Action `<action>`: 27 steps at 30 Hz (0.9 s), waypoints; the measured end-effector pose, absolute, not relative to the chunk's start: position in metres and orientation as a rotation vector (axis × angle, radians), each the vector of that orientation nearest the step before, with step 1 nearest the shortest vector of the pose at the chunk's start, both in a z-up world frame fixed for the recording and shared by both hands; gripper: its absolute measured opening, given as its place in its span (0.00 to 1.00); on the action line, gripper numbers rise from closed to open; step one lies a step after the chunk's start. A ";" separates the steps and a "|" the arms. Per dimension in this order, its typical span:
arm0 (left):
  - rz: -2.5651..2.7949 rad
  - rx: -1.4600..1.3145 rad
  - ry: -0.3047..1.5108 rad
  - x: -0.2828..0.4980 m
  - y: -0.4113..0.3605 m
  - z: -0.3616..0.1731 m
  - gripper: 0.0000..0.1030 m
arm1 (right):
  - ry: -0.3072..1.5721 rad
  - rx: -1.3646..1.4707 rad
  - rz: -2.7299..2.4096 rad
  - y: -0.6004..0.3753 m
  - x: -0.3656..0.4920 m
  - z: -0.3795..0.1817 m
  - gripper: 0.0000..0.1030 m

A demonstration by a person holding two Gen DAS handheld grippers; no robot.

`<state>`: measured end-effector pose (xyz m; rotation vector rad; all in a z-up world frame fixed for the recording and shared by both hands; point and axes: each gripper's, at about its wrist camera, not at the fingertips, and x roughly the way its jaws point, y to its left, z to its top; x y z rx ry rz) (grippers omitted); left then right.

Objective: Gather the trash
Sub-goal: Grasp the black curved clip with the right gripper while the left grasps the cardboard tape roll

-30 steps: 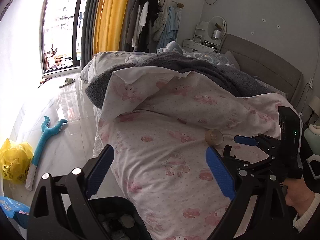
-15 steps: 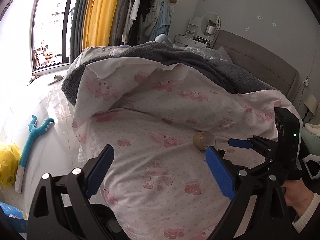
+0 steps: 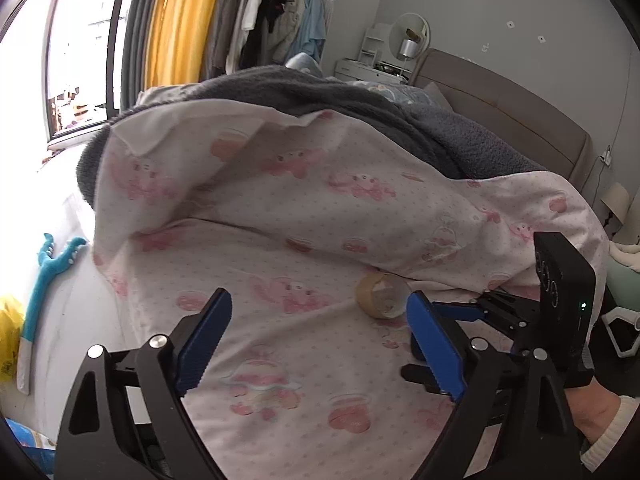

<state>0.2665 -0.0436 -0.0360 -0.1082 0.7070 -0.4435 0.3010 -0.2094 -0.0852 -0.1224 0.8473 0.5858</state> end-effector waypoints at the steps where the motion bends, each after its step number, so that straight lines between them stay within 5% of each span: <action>1: -0.450 -0.106 0.712 0.268 -0.046 -0.038 0.87 | 0.855 -0.122 0.590 -0.210 0.303 -0.087 0.71; 12: -0.514 -0.110 0.777 0.283 -0.087 -0.056 0.71 | 0.858 -0.111 0.603 -0.219 0.301 -0.088 0.43; 19: -0.505 -0.096 0.811 0.288 -0.107 -0.067 0.69 | 0.852 -0.135 0.562 -0.239 0.296 -0.083 0.43; 27: -0.478 -0.101 0.847 0.299 -0.118 -0.084 0.55 | 0.831 -0.101 0.531 -0.272 0.289 -0.078 0.43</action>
